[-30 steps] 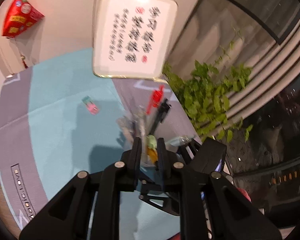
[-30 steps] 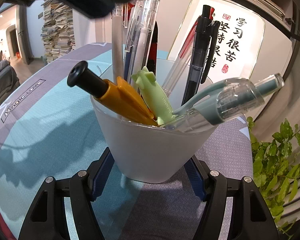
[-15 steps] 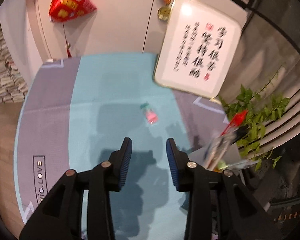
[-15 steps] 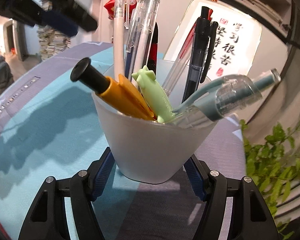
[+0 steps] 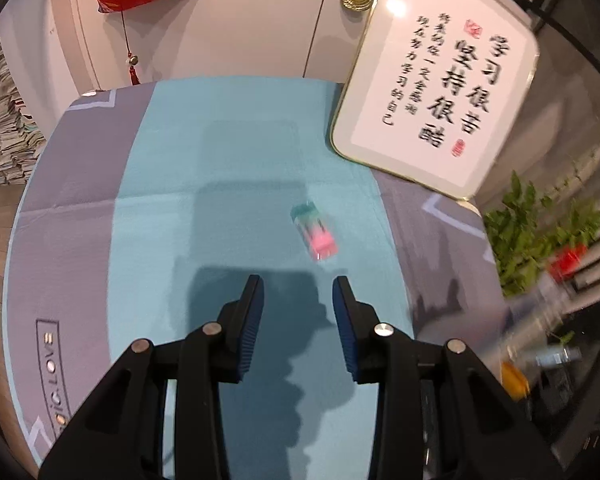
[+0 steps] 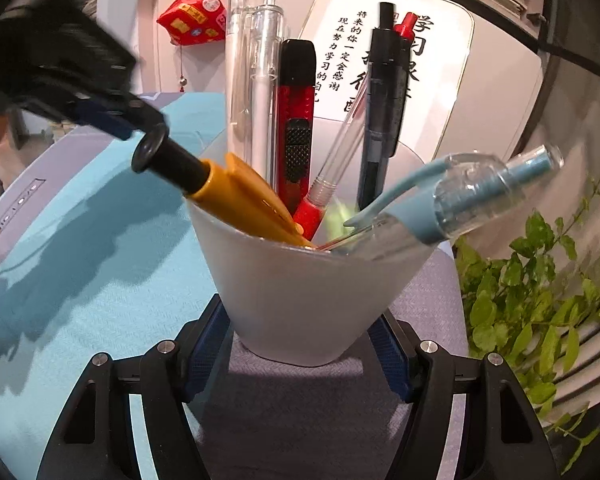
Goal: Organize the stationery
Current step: 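Move the left gripper to the pink-blue eraser and grasp it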
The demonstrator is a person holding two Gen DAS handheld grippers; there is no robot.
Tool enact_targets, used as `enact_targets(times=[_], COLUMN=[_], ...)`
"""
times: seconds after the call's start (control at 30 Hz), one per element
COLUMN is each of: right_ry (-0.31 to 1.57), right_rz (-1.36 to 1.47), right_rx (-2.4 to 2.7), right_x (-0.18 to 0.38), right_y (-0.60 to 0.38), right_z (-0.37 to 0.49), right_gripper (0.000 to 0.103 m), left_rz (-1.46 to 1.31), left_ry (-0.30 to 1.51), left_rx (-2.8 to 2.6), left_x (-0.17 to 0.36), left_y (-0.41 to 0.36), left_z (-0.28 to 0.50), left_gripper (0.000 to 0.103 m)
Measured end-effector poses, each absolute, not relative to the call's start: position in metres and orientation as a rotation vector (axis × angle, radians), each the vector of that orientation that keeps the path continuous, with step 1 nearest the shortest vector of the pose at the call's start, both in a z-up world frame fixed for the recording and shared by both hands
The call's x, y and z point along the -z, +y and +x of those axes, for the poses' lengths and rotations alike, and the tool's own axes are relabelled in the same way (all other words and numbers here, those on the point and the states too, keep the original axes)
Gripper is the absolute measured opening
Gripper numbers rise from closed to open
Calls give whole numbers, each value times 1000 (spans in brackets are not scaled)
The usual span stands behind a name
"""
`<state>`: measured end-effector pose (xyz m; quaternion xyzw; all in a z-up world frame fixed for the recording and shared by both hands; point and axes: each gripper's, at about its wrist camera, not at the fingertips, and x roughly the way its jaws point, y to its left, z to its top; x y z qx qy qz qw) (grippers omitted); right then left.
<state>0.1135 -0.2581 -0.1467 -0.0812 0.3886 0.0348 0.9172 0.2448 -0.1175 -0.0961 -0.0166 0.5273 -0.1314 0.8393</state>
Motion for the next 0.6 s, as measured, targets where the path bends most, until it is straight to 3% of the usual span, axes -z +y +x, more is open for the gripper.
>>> enact_targets(times=[0.17, 0.47, 0.53, 0.6], right_ry=[817, 856, 860, 863], right_rz=[-150, -120, -112, -108], right_rx=[-77, -100, -105, -107], right_x=[150, 157, 157, 157], right_y=[-260, -269, -272, -275], right_z=[114, 119, 120, 120], right_gripper=[70, 70, 70, 70], left_rz=[7, 74, 83, 100], left_ry=[1122, 1132, 1133, 1127], left_rx=[236, 142, 142, 161], left_x=[112, 144, 146, 145], left_y=[-141, -157, -157, -155], left_z=[271, 296, 295, 292], left_gripper=[40, 40, 40, 29])
